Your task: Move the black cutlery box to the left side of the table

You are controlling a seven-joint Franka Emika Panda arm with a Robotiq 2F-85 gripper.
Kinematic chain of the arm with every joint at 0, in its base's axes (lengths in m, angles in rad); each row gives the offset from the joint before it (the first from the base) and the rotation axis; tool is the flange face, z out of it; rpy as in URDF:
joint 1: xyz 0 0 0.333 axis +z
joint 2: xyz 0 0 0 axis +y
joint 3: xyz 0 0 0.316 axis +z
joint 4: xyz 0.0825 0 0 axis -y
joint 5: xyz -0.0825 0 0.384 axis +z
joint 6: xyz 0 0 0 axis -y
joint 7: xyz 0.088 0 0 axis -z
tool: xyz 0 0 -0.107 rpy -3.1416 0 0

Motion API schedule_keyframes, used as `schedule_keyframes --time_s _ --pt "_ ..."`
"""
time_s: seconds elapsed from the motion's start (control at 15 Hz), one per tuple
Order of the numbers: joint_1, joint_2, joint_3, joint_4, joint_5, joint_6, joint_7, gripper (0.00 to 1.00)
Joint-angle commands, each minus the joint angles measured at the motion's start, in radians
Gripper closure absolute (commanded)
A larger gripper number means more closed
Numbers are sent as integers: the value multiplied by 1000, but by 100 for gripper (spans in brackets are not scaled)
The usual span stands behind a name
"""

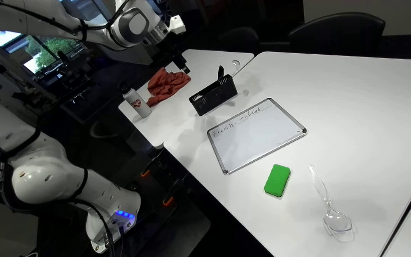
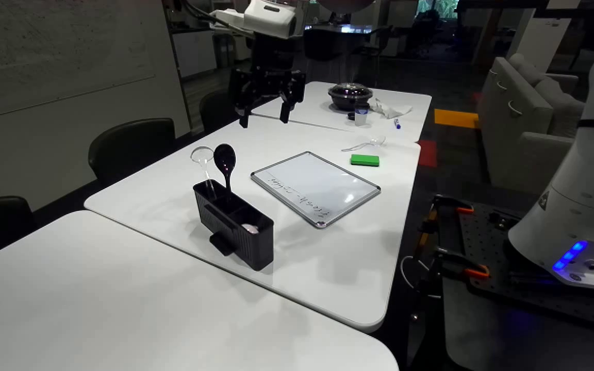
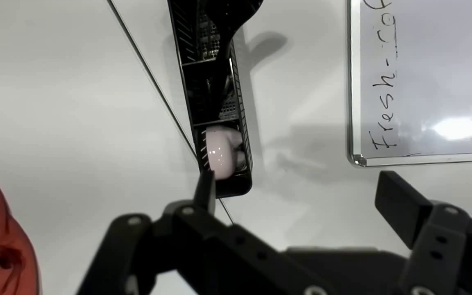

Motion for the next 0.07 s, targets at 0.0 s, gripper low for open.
schedule_keyframes --time_s 0.0 --pt "32 -107 -43 -64 13 -51 35 0"
